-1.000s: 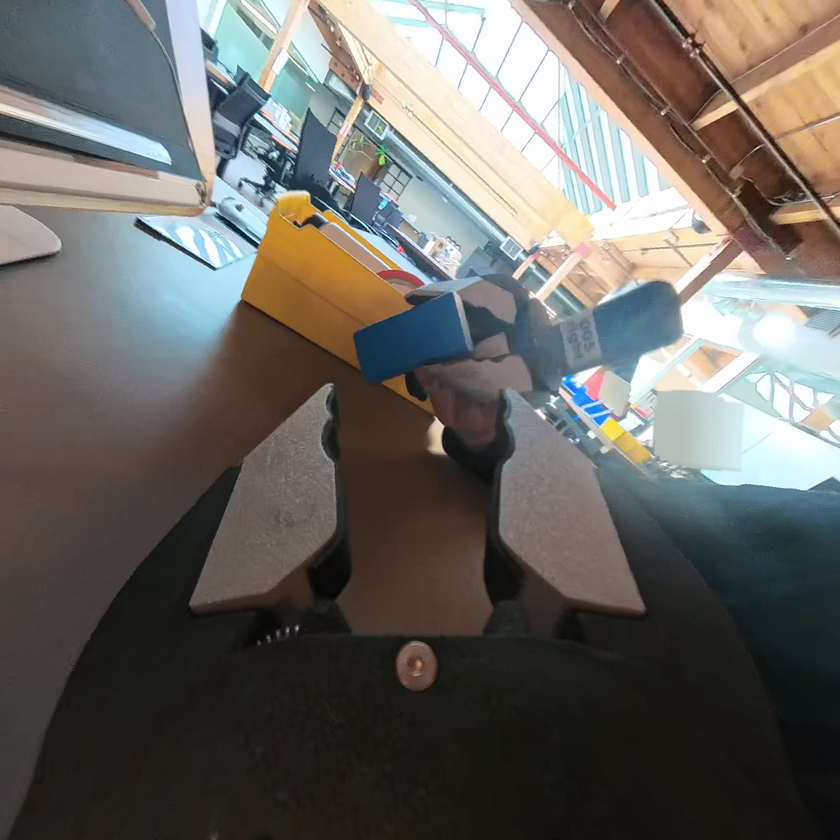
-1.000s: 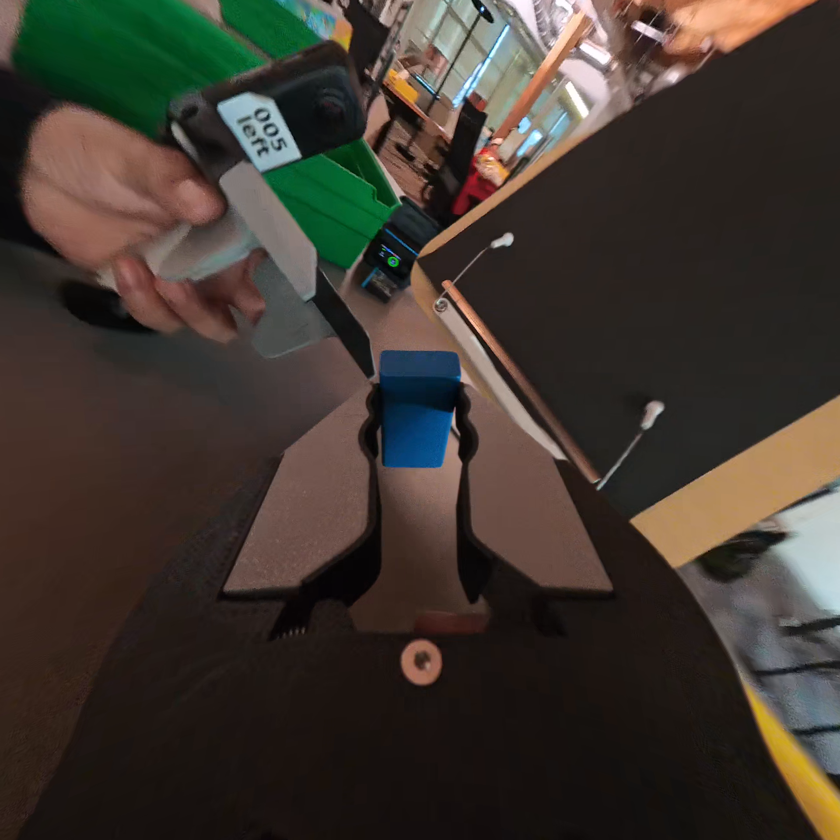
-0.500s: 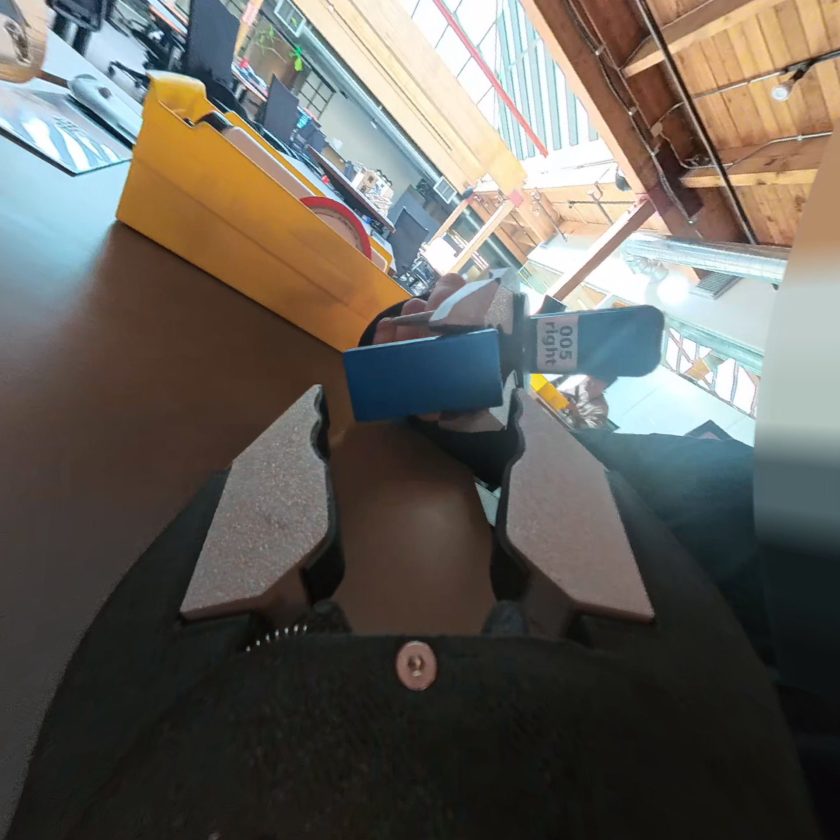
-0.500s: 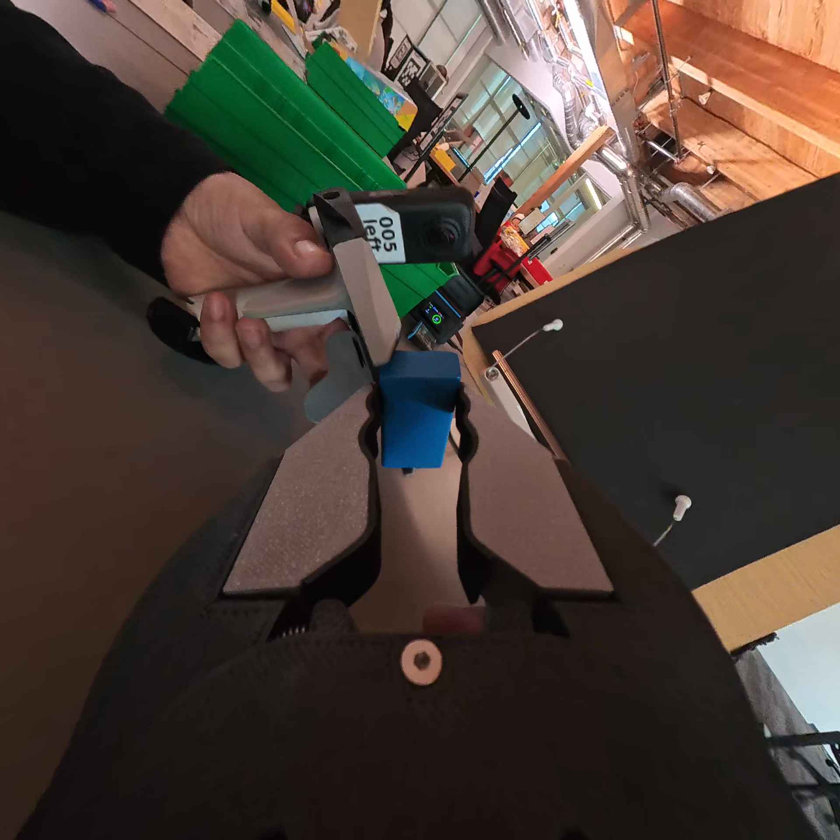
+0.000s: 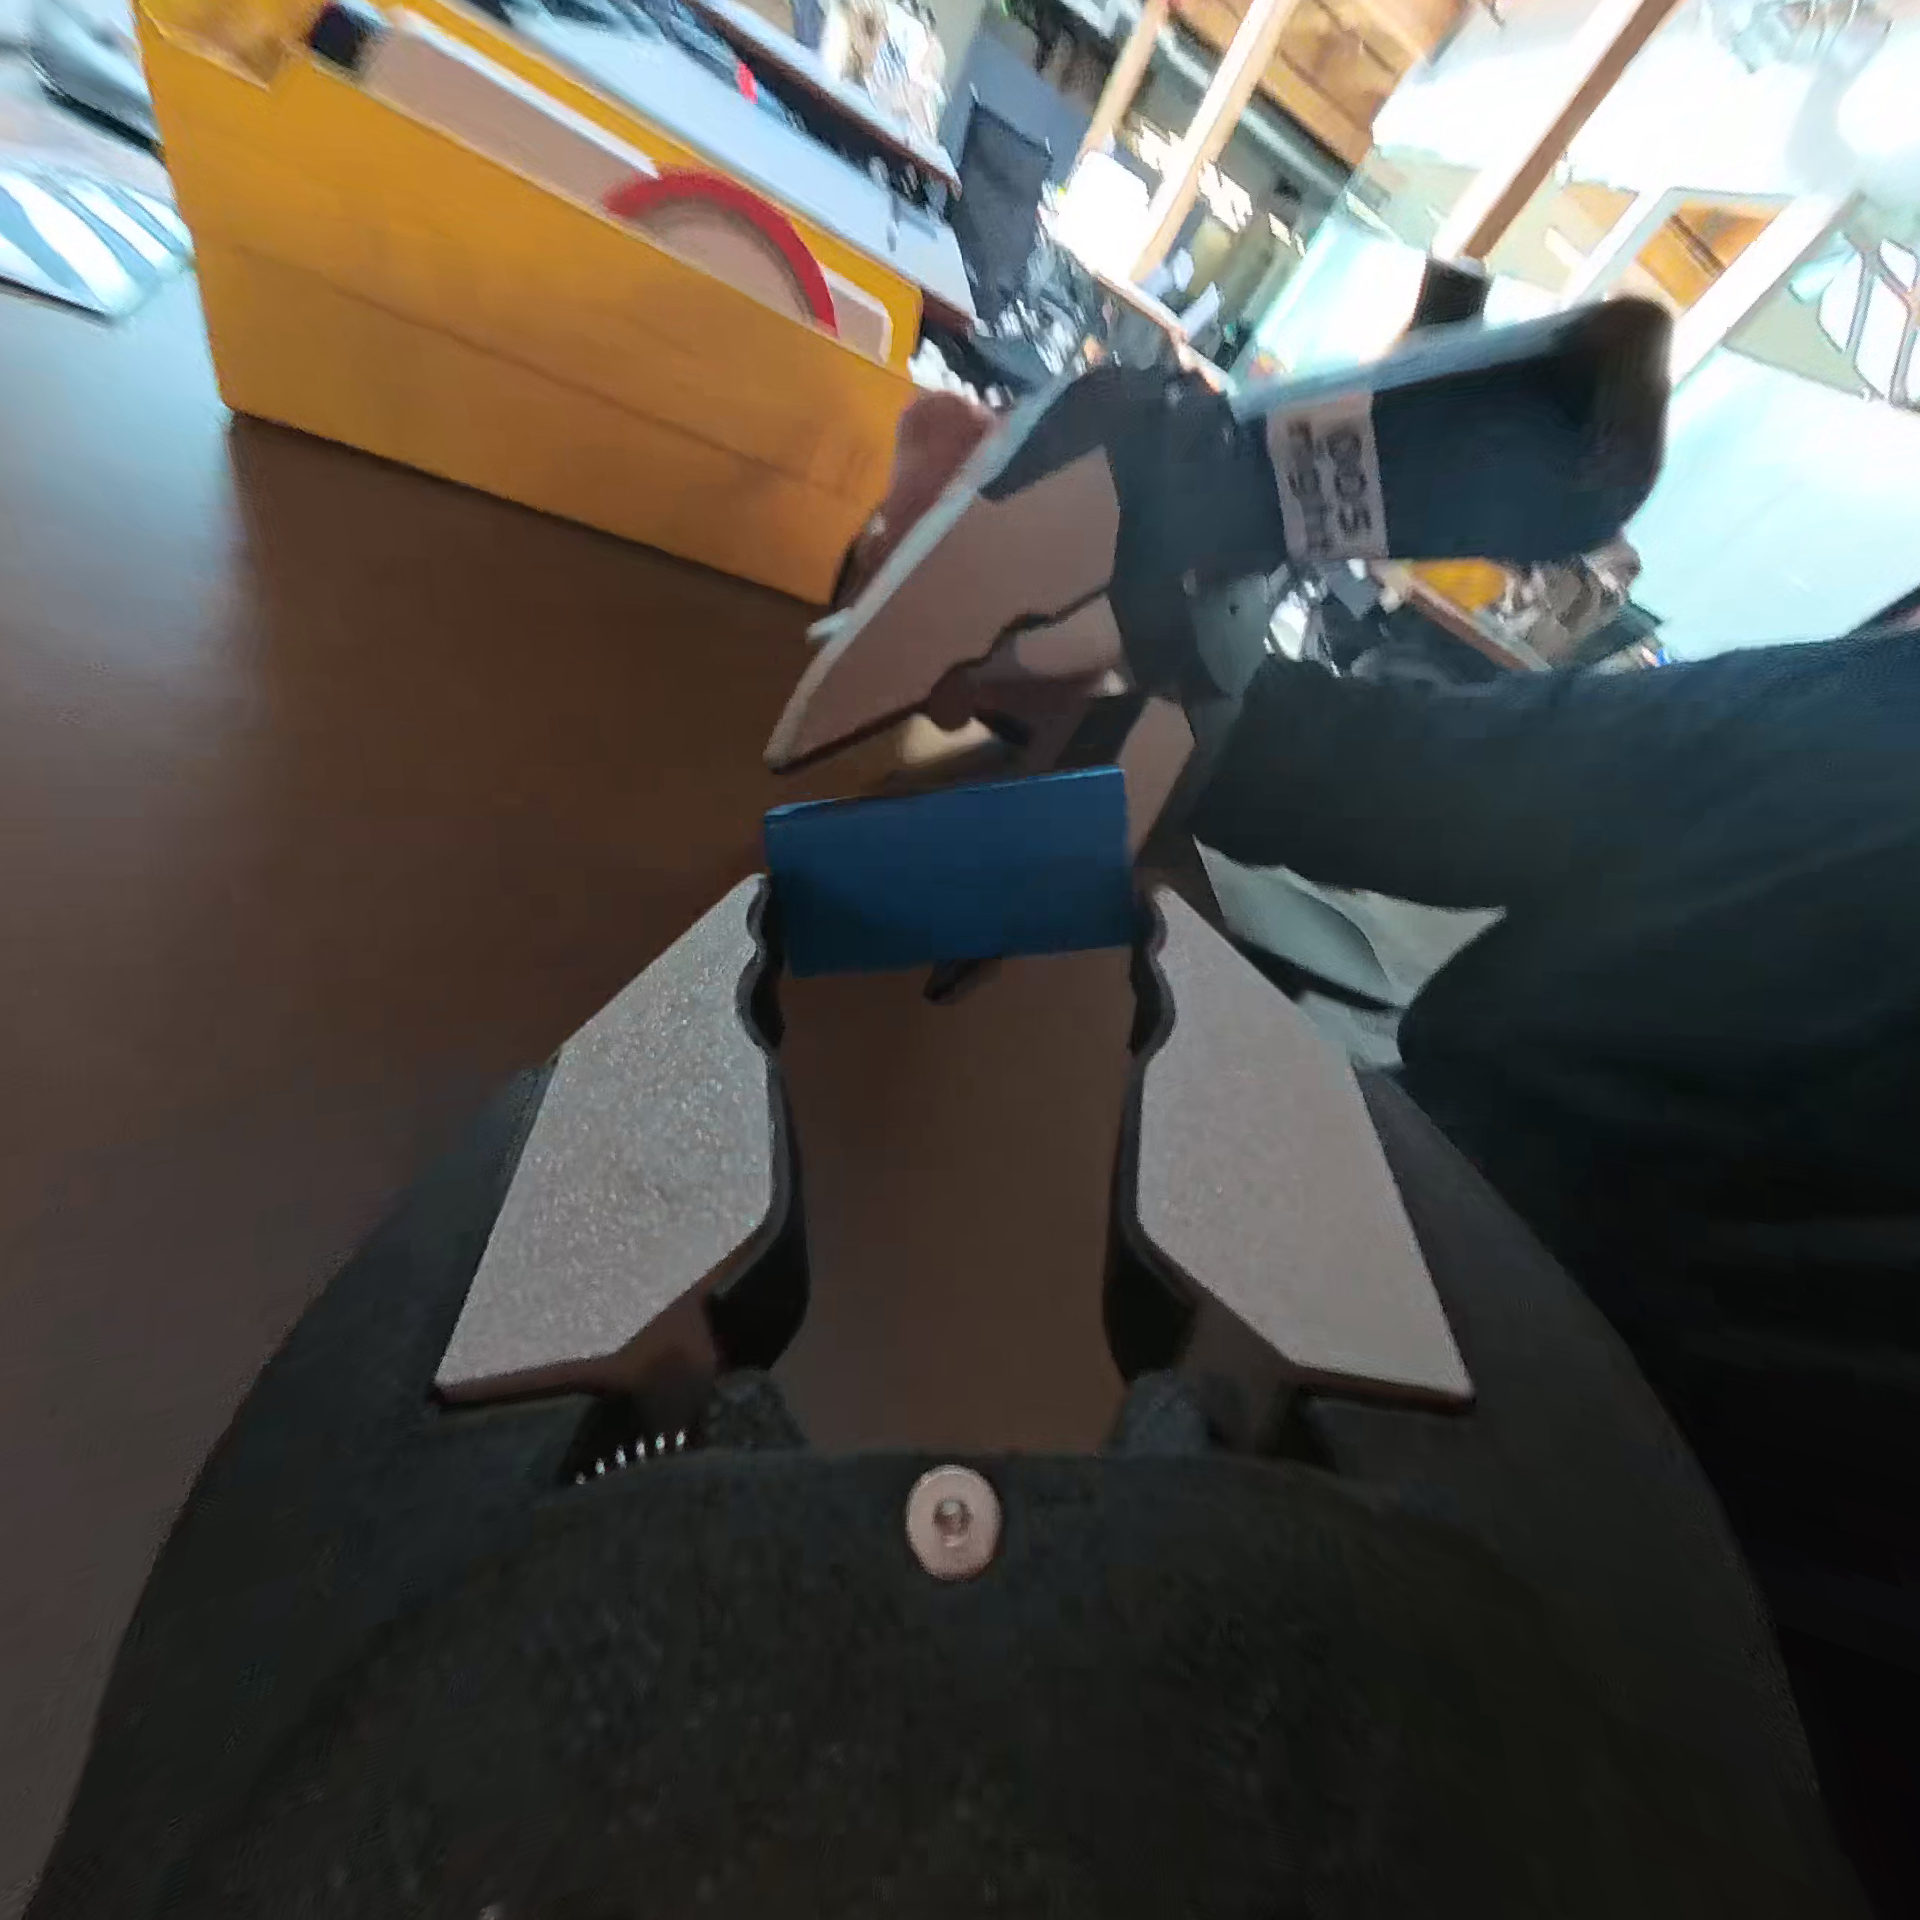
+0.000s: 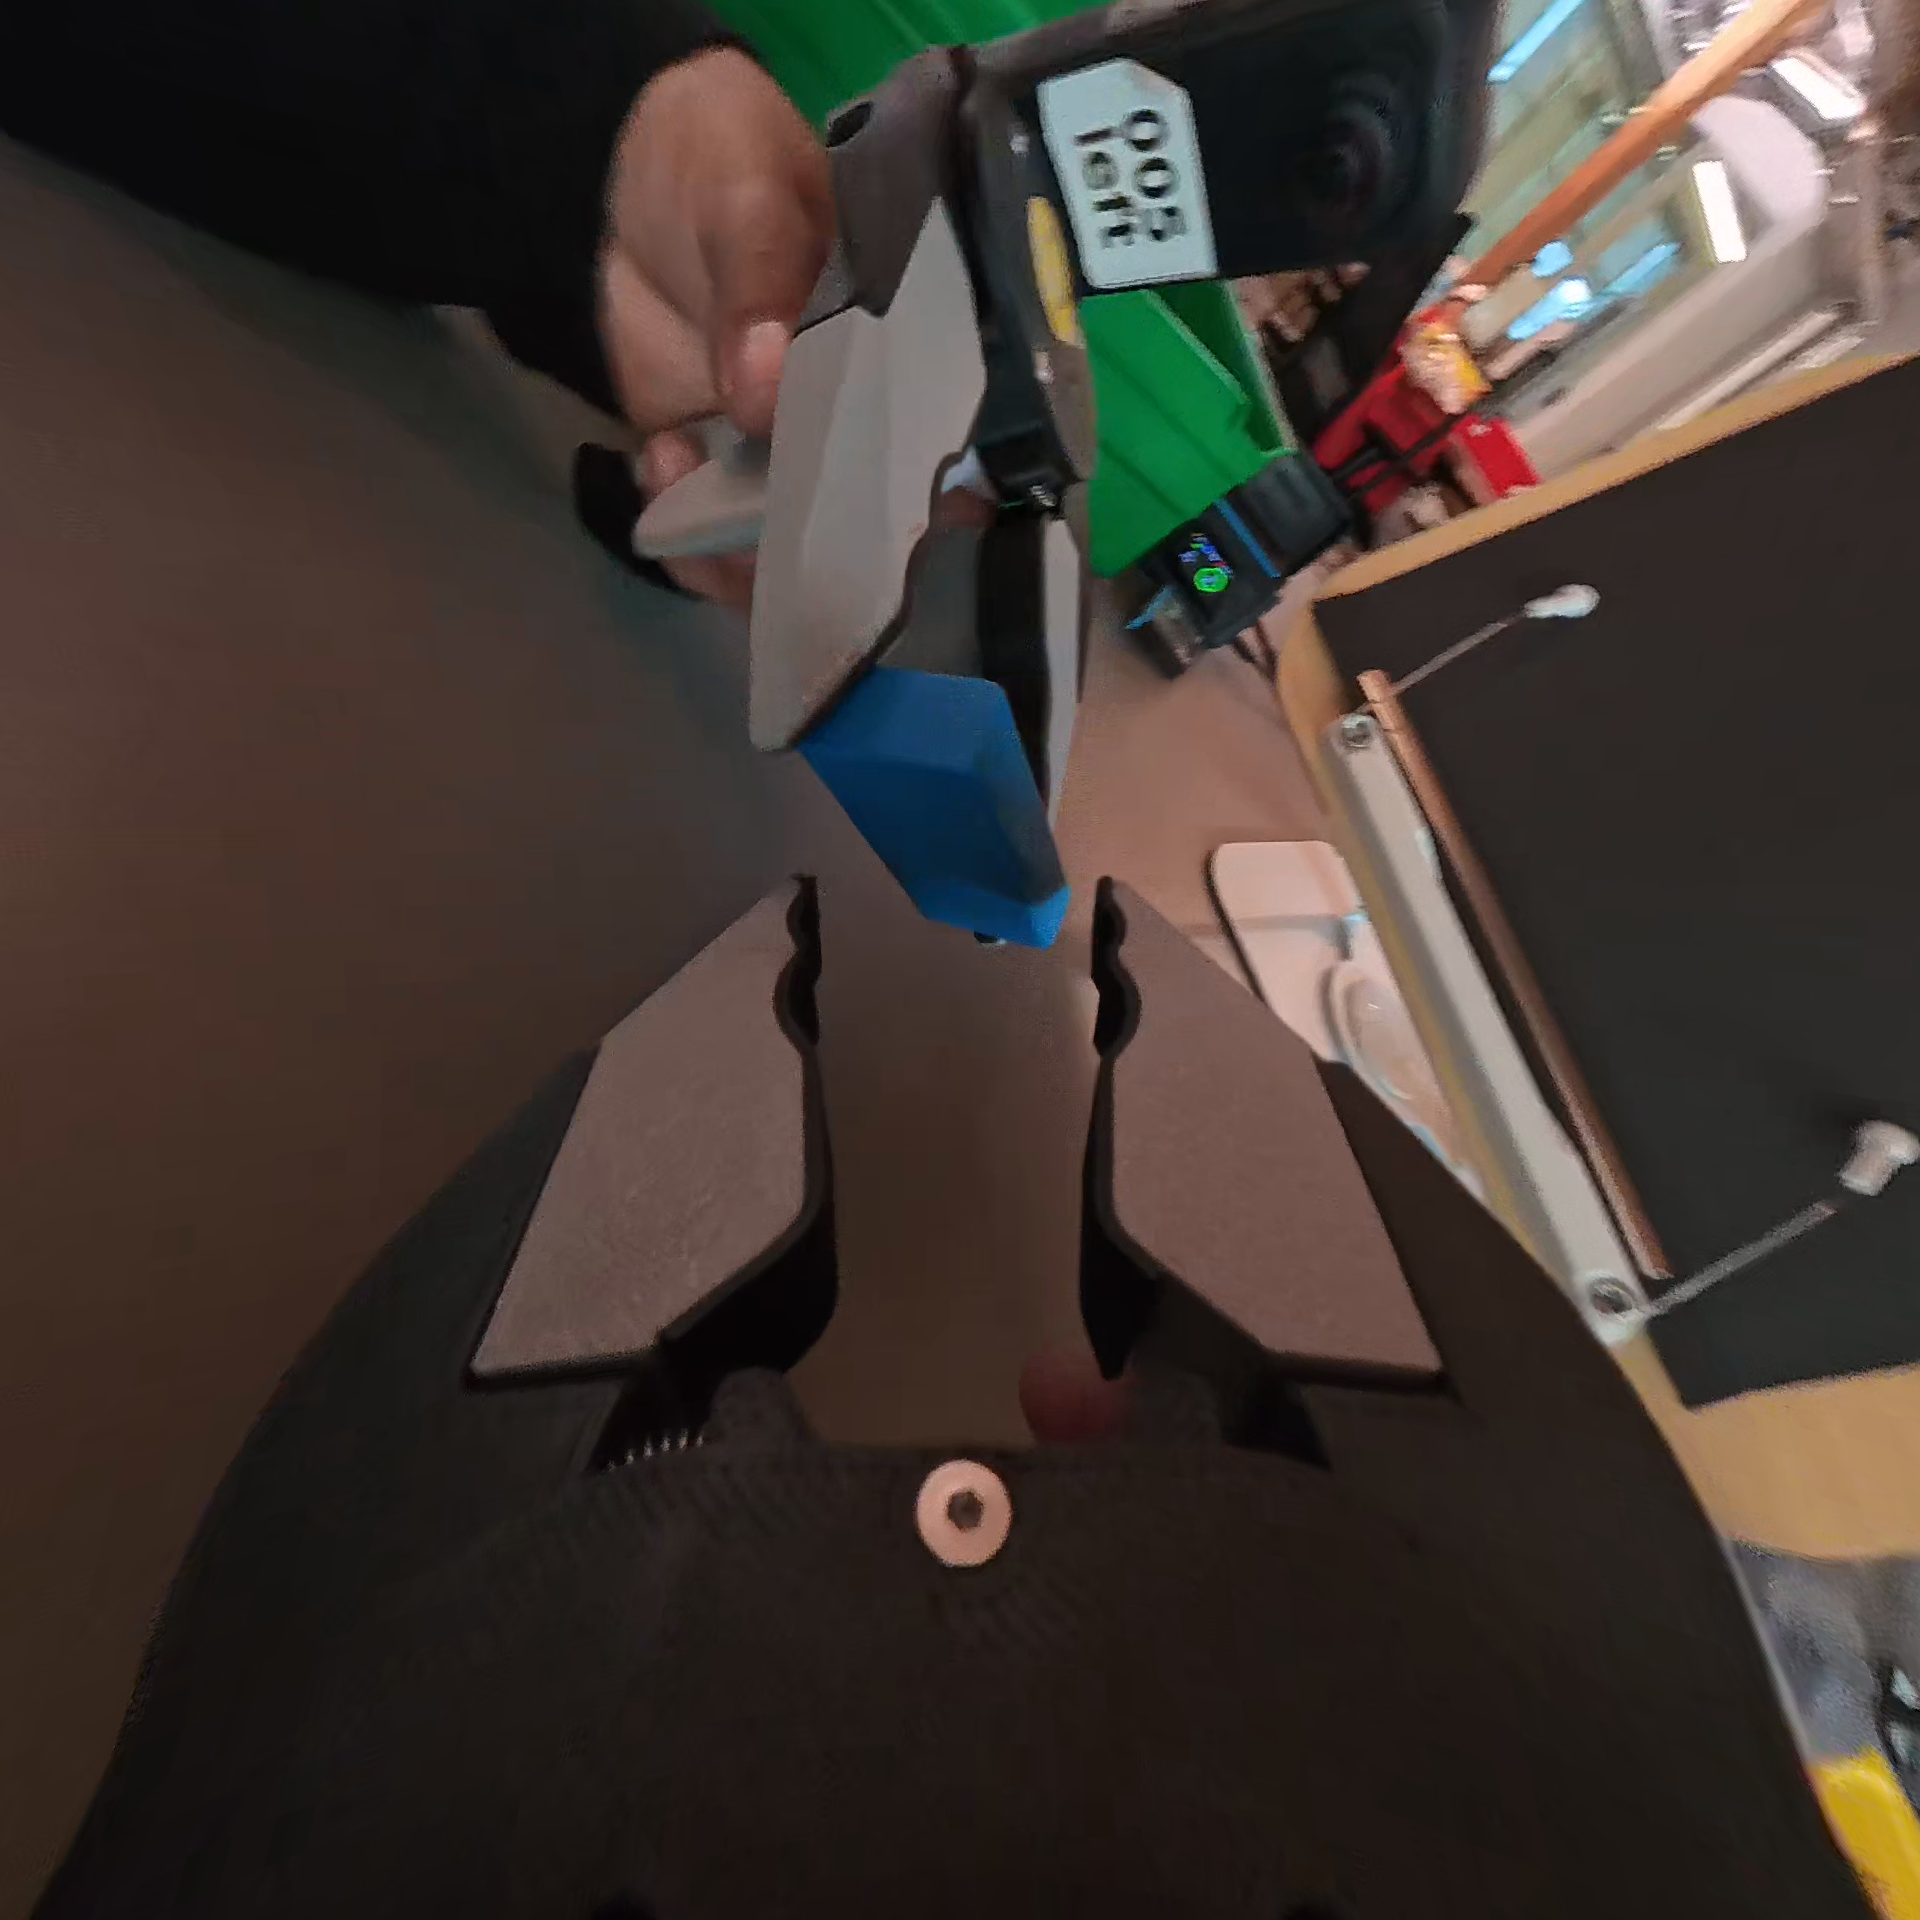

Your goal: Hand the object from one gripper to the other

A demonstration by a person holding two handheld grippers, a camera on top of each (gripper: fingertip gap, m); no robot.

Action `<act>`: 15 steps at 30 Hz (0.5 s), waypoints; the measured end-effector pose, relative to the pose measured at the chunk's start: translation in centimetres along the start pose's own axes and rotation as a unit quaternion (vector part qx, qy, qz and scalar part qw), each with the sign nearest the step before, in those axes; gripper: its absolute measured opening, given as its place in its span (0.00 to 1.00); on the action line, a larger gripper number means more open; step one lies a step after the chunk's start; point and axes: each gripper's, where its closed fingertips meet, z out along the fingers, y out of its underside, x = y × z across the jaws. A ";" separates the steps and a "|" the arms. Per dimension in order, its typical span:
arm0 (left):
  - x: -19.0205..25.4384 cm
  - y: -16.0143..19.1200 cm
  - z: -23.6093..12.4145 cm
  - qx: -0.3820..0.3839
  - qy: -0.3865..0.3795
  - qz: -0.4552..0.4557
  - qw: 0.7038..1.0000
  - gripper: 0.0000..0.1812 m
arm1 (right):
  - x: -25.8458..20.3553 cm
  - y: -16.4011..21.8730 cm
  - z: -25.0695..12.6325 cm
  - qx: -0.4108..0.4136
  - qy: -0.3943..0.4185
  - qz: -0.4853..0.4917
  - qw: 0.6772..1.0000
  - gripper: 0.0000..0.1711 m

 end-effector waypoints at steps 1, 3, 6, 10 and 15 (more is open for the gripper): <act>0.3 0.8 -0.1 -0.022 0.012 -0.003 1.000 0.36 | -0.5 0.1 -0.1 0.001 -0.019 0.000 1.000 0.29; 0.5 1.9 -0.3 -0.048 0.022 -0.009 0.999 0.36 | -1.2 -0.1 -0.2 0.008 -0.041 -0.008 0.999 0.27; 1.1 2.7 -0.2 -0.068 0.047 -0.025 0.996 0.36 | -2.3 -0.9 -0.4 0.028 -0.064 -0.022 0.997 0.19; 1.9 3.5 0.4 -0.092 0.061 -0.018 0.994 0.36 | -3.7 -1.0 -0.2 0.024 -0.094 -0.029 0.995 0.16; 1.2 2.6 0.4 -0.071 0.038 -0.009 0.997 0.36 | -2.6 -0.3 0.0 -0.005 -0.063 -0.038 0.997 0.09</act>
